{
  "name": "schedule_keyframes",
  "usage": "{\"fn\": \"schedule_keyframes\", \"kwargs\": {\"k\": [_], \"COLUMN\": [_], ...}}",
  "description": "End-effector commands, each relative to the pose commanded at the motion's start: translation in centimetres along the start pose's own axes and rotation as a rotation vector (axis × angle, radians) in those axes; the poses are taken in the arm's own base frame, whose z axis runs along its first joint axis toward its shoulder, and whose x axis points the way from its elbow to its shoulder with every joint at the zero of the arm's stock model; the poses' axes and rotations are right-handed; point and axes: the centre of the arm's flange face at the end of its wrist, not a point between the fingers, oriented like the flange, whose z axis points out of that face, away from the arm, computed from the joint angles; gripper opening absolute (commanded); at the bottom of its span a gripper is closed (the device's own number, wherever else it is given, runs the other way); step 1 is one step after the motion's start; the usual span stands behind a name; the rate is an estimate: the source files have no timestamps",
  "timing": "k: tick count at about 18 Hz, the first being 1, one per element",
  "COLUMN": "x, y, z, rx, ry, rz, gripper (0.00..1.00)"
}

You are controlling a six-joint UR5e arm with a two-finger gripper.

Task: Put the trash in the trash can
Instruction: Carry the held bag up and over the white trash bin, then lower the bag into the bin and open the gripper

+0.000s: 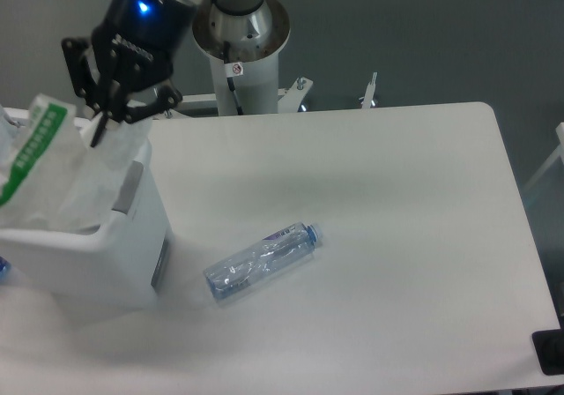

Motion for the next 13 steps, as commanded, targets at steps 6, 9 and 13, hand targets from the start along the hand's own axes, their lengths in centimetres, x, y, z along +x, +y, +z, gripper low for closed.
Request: {"fn": "schedule_keyframes", "kwargs": {"k": [6, 9, 13], "x": [0.6, 1.0, 0.4], "y": [0.5, 1.0, 2.0], "z": [1.5, 2.5, 3.6], "rx": [-0.024, -0.044, -0.067], "ry": [0.024, 0.035, 0.039], "rz": [0.001, 0.001, -0.009], "gripper": [0.0, 0.01, 0.14]}}
